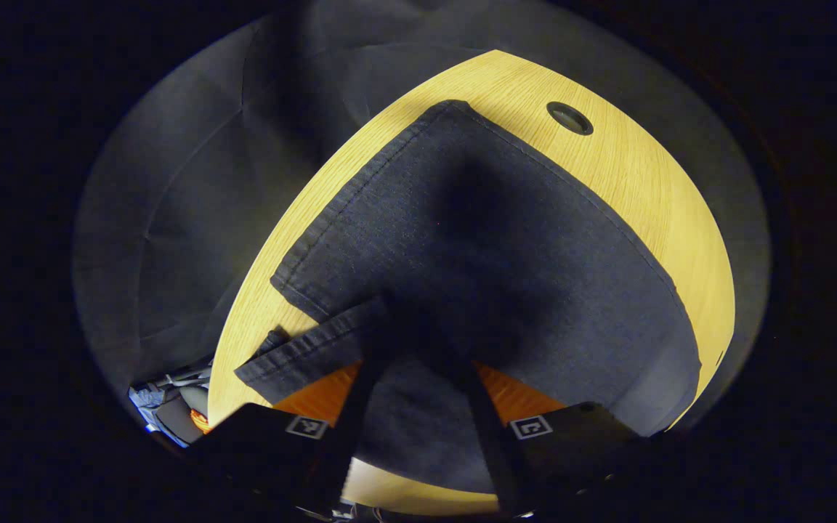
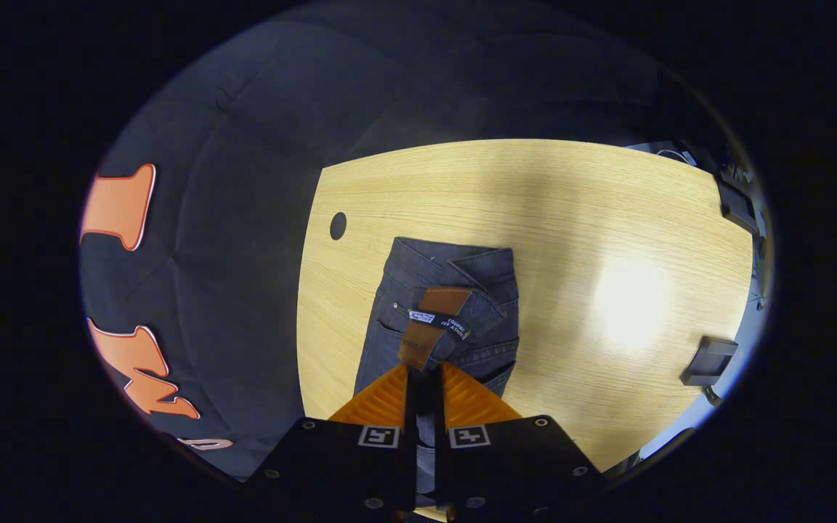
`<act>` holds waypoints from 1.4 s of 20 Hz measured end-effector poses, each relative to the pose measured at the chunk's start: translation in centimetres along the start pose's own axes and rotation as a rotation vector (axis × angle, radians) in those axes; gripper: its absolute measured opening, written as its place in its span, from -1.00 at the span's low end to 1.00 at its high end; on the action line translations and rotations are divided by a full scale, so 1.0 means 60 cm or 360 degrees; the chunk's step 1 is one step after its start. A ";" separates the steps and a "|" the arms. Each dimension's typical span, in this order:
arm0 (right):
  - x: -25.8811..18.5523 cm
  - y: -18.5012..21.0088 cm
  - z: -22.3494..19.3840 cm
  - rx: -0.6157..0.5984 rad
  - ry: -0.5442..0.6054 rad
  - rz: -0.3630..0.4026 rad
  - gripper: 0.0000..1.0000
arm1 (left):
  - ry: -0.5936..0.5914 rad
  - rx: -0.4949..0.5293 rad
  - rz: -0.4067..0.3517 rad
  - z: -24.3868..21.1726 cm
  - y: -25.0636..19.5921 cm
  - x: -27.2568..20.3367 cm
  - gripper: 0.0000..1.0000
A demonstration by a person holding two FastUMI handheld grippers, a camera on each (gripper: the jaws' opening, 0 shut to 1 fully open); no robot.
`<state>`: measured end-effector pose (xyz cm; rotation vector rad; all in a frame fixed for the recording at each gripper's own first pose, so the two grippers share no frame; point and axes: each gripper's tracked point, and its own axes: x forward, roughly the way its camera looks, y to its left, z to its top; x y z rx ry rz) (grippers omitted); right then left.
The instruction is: Grasp the waist and the cuffs of the jeans and fold them to make the two legs overlap; first hold the waist and fold one-third of the jeans toward the cuffs, then hold the cuffs and fold the remaining one-third in the same direction to finish folding.
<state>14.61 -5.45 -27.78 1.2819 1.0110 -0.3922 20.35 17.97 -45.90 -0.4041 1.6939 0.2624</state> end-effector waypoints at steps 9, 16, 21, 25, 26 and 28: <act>0.005 -0.007 0.003 0.0059 0.0014 0.0022 -0.79 | -0.0117 -0.0092 -0.0299 -0.008 0.004 -0.017 -0.98; -0.005 0.017 0.002 0.0095 0.0011 0.0084 -0.79 | -0.0361 -0.0206 -0.0563 0.053 -0.015 -0.122 -0.99; -0.010 0.034 0.006 0.0119 0.0030 0.0089 -0.79 | -0.0488 -0.0292 -0.0654 0.114 -0.019 -0.160 -0.99; 0.000 0.055 0.012 0.0137 0.0043 0.0074 -0.79 | -0.0574 -0.0291 -0.0699 0.176 -0.025 -0.188 -0.99; 0.006 0.056 0.007 0.0111 0.0050 0.0060 -0.79 | -0.0530 -0.0257 -0.0627 0.165 -0.022 -0.176 -0.99; 0.012 0.066 0.003 0.0090 0.0057 0.0069 -0.78 | -0.0360 -0.0184 -0.0477 0.139 -0.011 -0.143 -0.99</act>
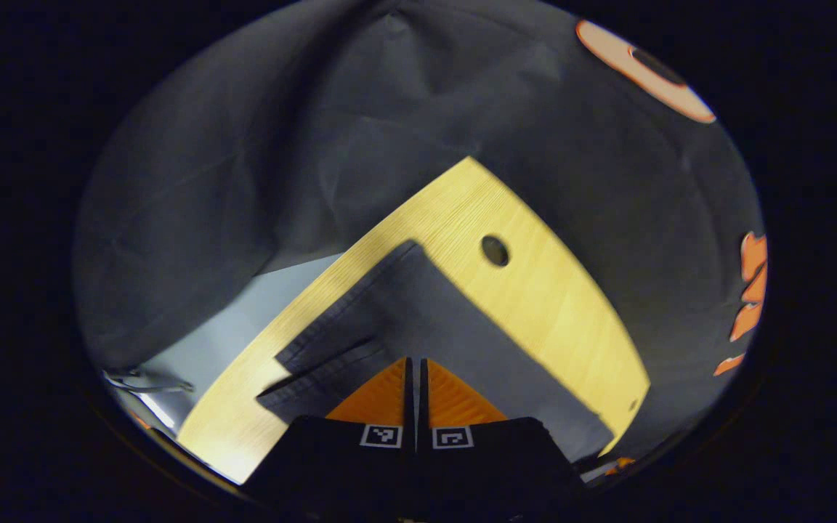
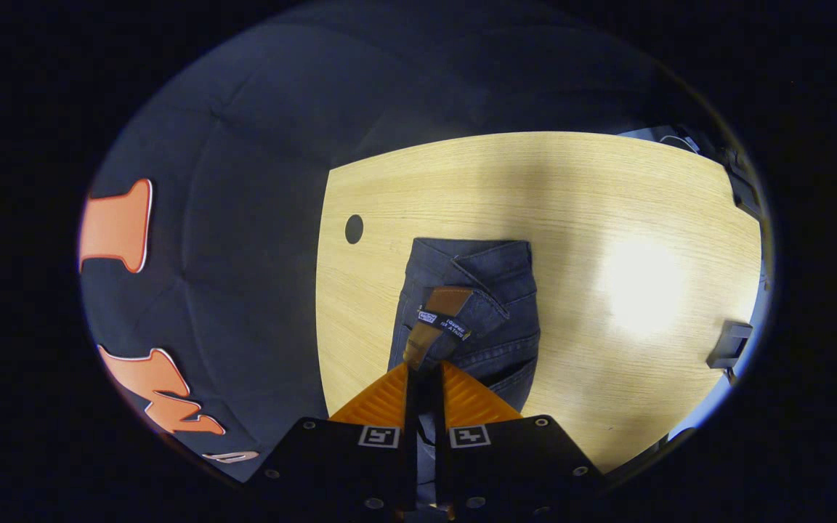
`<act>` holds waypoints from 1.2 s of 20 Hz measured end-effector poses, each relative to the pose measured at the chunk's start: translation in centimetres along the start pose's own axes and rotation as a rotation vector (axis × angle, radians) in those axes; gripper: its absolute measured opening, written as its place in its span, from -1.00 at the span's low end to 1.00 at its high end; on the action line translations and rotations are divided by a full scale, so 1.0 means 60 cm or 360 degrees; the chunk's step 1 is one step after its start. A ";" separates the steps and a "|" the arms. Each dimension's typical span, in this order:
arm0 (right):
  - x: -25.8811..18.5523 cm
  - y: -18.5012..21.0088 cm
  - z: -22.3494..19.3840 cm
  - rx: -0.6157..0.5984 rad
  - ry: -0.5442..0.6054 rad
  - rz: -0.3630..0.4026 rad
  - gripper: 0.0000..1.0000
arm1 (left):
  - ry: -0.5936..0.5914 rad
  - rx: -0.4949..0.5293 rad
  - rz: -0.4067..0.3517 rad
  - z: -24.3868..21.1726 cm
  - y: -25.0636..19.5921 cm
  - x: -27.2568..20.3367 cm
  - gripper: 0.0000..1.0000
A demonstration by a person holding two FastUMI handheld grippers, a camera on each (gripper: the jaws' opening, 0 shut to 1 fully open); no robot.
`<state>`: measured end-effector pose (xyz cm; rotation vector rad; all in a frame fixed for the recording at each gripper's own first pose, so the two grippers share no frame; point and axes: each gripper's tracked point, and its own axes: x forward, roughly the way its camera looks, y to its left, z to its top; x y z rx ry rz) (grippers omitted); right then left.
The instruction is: Grasp the waist and the cuffs of the jeans and fold them to make the two legs overlap; first hold the waist and fold one-third of the jeans toward the cuffs, then hold the cuffs and fold the remaining one-third in the same direction to finish folding.
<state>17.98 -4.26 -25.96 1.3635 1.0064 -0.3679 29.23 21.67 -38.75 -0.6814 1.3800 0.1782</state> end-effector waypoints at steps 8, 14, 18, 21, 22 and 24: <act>0.007 -0.014 0.009 0.0017 0.0017 -0.0030 -0.79 | 0.0262 0.0062 0.0377 -0.050 0.032 0.106 0.60; 0.015 -0.021 0.011 0.0002 0.0021 -0.0022 -0.79 | 0.0317 0.0103 0.0529 -0.066 0.048 0.122 0.51; 0.021 -0.028 0.014 0.0053 0.0021 -0.0002 -0.79 | 0.0318 0.0008 0.0492 -0.075 0.056 0.116 -0.64; 0.021 -0.026 0.013 0.0065 0.0031 0.0007 -0.78 | 0.0226 0.0067 0.0359 -0.074 0.058 0.115 -0.98; 0.022 -0.025 0.013 0.0068 0.0024 0.0007 -0.79 | 0.0216 0.0128 0.0335 -0.073 0.061 0.104 -0.99; 0.022 -0.023 0.013 0.0078 0.0012 0.0015 -0.79 | 0.0203 0.0157 0.0296 -0.086 0.069 0.087 -0.99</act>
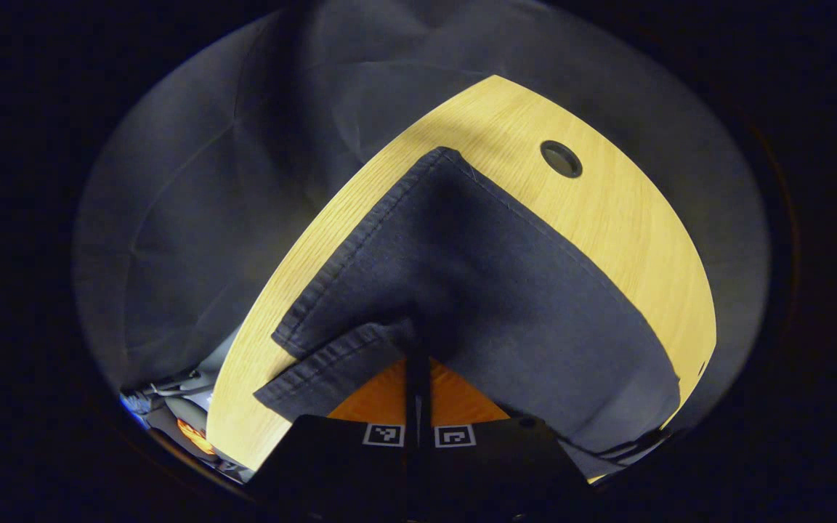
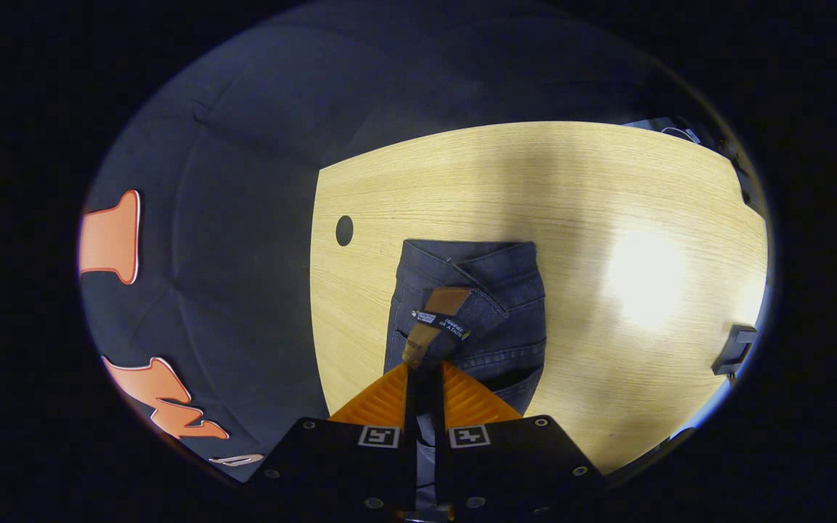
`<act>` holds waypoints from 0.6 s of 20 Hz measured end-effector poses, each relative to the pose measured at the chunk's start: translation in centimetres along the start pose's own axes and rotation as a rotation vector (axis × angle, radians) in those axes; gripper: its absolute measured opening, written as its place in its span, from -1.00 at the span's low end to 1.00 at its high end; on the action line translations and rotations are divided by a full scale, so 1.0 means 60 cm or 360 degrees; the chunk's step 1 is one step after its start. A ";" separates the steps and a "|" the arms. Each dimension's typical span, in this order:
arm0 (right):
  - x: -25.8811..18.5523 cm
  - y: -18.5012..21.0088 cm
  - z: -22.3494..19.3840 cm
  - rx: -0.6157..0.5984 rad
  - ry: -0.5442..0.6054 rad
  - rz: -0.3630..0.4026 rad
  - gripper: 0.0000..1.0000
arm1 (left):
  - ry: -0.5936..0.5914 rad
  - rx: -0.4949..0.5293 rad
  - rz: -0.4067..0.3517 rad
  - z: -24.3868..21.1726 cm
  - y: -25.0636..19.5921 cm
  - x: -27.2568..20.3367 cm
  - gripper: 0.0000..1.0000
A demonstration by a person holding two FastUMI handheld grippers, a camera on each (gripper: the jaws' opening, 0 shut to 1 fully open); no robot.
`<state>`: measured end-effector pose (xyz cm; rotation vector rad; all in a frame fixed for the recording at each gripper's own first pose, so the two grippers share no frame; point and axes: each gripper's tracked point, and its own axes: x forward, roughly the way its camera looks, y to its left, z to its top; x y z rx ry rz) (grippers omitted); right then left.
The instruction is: Grasp the waist and the cuffs of the jeans and fold them to make the two legs overlap; first hold the waist and fold one-third of the jeans toward the cuffs, then hold the cuffs and fold the remaining one-third in the same direction to finish folding.
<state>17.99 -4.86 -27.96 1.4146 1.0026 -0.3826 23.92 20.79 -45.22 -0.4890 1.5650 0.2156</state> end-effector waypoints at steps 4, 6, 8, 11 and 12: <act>-0.005 0.003 -0.003 -0.0007 -0.0013 0.0022 -0.79 | -0.0059 -0.0141 -0.0148 0.000 0.008 -0.027 -0.99; -0.001 0.007 -0.002 0.0006 -0.0017 0.0023 -0.79 | -0.0113 -0.0199 -0.0214 0.014 0.006 -0.033 -0.99; 0.004 0.021 -0.005 0.0009 -0.0021 0.0054 -0.79 | -0.0144 -0.0254 -0.0267 0.025 -0.007 -0.033 -0.99; 0.007 0.044 -0.018 -0.0055 0.0012 0.0110 -0.79 | -0.0173 -0.0257 -0.0342 0.042 -0.033 -0.036 -0.99; 0.010 0.045 -0.016 -0.0082 0.0000 0.0087 -0.78 | -0.0217 -0.0285 -0.0327 0.052 -0.033 -0.043 -0.99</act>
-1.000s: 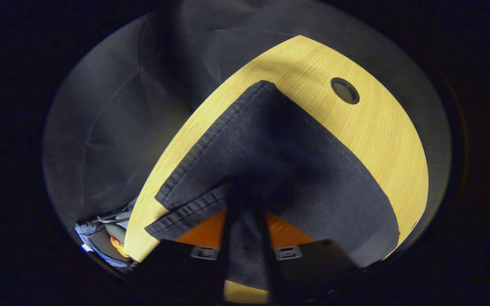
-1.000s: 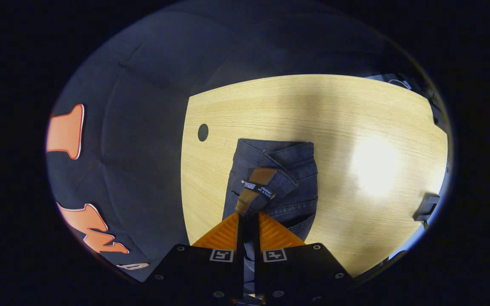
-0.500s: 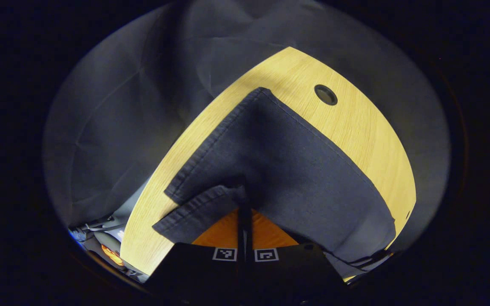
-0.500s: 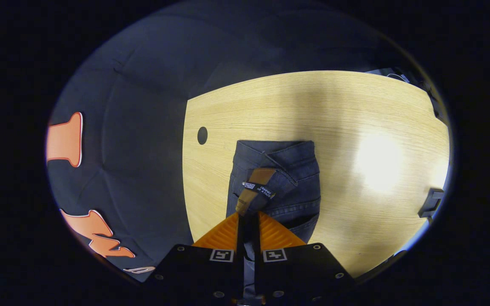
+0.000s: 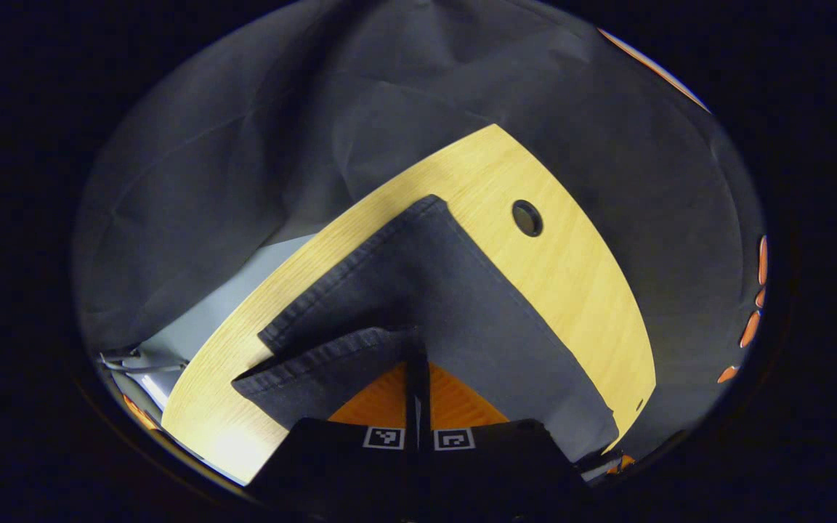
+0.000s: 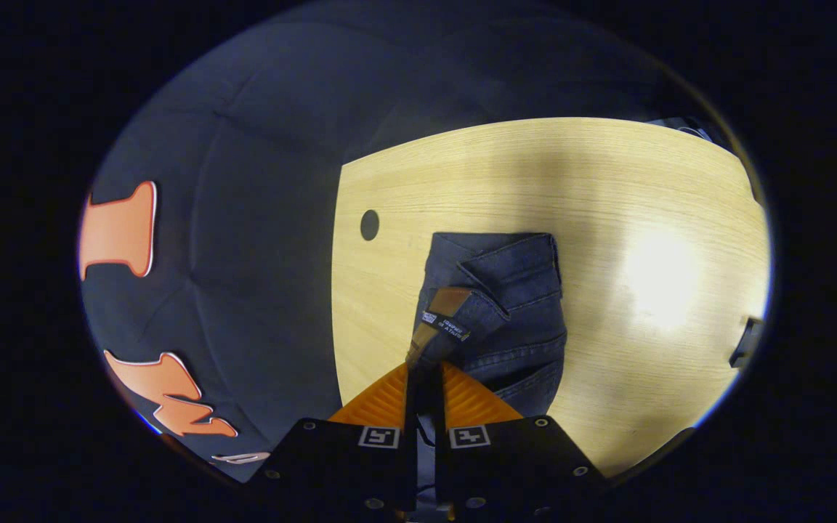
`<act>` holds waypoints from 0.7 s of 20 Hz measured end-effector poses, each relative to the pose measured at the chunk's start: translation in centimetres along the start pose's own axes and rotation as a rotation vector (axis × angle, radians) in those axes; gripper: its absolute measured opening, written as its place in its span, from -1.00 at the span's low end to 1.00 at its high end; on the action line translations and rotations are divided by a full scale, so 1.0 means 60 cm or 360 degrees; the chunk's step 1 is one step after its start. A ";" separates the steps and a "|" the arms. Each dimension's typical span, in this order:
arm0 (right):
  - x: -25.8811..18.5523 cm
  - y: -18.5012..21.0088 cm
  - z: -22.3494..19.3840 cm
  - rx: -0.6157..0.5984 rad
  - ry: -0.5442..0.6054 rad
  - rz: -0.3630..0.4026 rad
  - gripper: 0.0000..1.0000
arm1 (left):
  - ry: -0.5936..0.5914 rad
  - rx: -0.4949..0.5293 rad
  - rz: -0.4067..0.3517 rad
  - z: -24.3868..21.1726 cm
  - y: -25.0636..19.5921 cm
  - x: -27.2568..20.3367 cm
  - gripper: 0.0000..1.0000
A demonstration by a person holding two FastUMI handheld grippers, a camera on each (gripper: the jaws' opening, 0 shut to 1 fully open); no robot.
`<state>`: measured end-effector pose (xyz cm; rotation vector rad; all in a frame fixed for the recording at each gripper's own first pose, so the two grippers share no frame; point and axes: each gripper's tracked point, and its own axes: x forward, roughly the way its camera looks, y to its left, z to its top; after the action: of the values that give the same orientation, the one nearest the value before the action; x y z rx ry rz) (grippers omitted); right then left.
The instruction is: Grasp the waist and the cuffs of the jeans and fold them to make the two legs overlap; first hold the waist and fold one-third of the jeans toward the cuffs, then hold the cuffs and fold the remaining one-third in the same direction to finish folding.
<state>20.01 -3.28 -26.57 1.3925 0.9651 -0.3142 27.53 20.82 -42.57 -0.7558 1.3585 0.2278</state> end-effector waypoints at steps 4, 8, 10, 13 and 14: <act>0.017 0.020 0.000 -0.0077 0.0001 -0.0032 -0.78 | -0.0038 0.0072 -0.0075 0.022 -0.043 -0.006 -0.99; 0.036 0.067 -0.005 -0.0109 0.0016 0.0007 -0.80 | -0.0081 0.0068 -0.0154 0.063 -0.086 -0.006 -0.99; 0.044 0.084 0.002 -0.0111 0.0011 0.0024 -0.79 | -0.0085 0.0071 -0.0133 0.078 -0.087 -0.002 -0.99; 0.065 0.093 0.016 -0.0042 0.0016 -0.0002 -0.79 | -0.0100 0.0021 -0.0097 0.090 -0.080 0.018 -0.99; 0.074 0.096 0.024 -0.0019 0.0008 -0.0011 -0.80 | -0.0099 0.0014 -0.0105 0.092 -0.079 0.022 -1.00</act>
<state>27.26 -1.86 -26.01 1.3798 0.9748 -0.3096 34.89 20.26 -42.00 -0.7787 1.2727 0.1917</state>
